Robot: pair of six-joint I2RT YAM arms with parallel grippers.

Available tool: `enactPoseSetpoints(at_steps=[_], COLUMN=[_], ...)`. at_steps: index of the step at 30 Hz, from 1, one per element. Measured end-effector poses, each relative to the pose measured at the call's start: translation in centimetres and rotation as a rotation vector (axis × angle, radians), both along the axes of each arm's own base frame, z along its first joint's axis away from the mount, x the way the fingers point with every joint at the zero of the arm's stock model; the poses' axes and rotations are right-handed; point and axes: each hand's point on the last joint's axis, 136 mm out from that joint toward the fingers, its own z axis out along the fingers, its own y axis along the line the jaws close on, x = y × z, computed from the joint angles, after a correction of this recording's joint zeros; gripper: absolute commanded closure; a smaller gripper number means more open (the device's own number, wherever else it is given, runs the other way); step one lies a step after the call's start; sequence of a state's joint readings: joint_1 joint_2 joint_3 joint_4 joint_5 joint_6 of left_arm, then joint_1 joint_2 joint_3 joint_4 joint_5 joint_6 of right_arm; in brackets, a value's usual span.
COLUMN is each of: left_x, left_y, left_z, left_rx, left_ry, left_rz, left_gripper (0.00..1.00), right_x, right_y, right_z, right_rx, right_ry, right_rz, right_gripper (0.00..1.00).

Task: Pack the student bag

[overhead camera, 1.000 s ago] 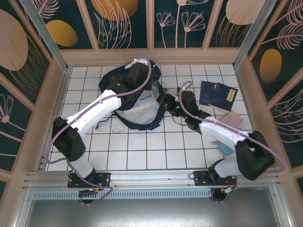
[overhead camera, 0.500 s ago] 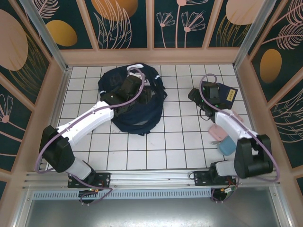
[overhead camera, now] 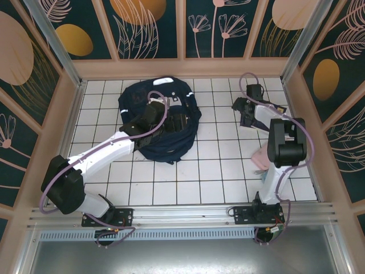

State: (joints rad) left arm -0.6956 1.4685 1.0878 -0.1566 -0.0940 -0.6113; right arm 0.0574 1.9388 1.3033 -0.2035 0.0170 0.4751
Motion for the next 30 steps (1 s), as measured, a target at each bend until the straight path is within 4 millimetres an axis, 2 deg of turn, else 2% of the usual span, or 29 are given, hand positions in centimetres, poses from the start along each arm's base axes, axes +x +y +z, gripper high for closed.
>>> enactPoseSetpoints(at_steps=[2,5,11,15,18,21,26,28,30], left_x=[0.0,0.0,0.0,0.2,0.4,0.9,1.5,1.6,1.5], left_y=[0.0,0.0,0.0,0.1,-0.1,-0.5,-1.5,-1.8,-2.1], left_z=[-0.1,0.0,-0.1,-0.3,-1.2,-2.2,-2.9,-2.8,-2.7], left_rx=[0.001,-0.001,-0.001,-0.004,0.002,0.012,0.004,-0.004,-0.015], left_ry=[0.002,-0.001,-0.001,0.008,0.026,0.047,0.071,0.074,0.08], left_rz=[0.0,0.0,0.003,0.02,0.025,0.028,0.019,0.013,0.003], left_gripper=[0.08,0.08,0.07,0.06,0.06,0.06,0.06,0.07,0.09], right_x=[0.9,0.4,0.2,-0.7,-2.5,-5.1,-10.6,-12.3,-13.0], right_y=[0.1,0.4,0.7,1.5,3.8,7.4,14.2,15.5,15.4], right_z=[-1.1,-2.6,-2.9,-2.9,-2.8,-2.7,-2.3,-2.2,-1.8], right_rx=[0.012,0.025,0.033,0.065,0.104,0.162,0.285,0.328,0.337], right_ry=[0.023,0.07,0.073,0.048,0.043,0.044,0.076,0.098,0.109], right_rz=[0.013,0.023,0.035,0.065,0.119,0.188,0.299,0.319,0.311], right_gripper=[0.27,0.27,0.3,0.31,0.31,0.32,0.32,0.32,0.31])
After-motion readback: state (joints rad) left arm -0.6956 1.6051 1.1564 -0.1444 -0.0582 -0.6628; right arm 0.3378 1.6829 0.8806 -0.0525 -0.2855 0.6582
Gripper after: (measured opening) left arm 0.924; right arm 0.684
